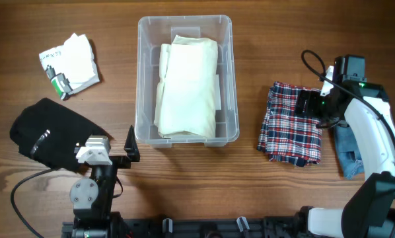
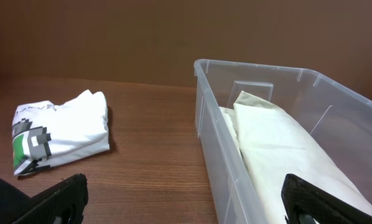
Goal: Pack container
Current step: 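Lower the right gripper and grasp the plaid shirt's right edge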
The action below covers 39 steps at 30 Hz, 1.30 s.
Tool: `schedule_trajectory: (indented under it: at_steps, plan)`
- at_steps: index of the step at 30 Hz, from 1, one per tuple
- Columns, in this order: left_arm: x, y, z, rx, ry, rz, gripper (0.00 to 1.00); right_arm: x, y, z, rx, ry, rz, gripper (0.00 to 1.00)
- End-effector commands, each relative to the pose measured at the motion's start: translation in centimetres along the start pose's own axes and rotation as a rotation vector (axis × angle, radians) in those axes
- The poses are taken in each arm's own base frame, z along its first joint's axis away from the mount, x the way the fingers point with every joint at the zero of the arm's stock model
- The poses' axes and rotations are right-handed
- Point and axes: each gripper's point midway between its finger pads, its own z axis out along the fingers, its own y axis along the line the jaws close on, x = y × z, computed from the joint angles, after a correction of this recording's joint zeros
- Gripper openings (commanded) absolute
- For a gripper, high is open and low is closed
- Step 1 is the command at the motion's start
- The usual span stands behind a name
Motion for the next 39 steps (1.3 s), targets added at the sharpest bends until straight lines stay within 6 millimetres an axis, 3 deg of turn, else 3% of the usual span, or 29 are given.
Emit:
schedule_trajectory:
  at_steps: [1,7,11,22,26,33,39]
  plan:
    - [0.3,0.0,0.0,0.001,0.008,0.014,1.0,0.3,0.1,0.8,-0.014,0.017,-0.013,1.0]
    - [0.3,0.0,0.0,0.001,0.008,0.014,1.0,0.3,-1.4,1.4,-0.002,0.032,0.07,1.0]
    - [0.3,0.0,0.1,0.001,0.008,0.014,1.0,1.6,-2.5,2.8,-0.005,0.086,0.112,1.0]
    - [0.3,0.0,0.0,0.001,0.008,0.014,1.0,3.7,-2.2,8.0,-0.039,0.108,0.132,1.0]
    - [0.3,0.0,0.1,0.001,0.008,0.014,1.0,4.7,-1.2,9.8,-0.099,0.13,0.134,1.0]
    - [0.3,0.0,0.1,0.001,0.008,0.014,1.0,4.8,0.5,9.6,-0.201,0.14,0.146,0.9]
    - [0.3,0.0,0.1,0.001,0.008,0.014,1.0,6.0,0.4,9.8,-0.185,0.186,0.244,0.93]
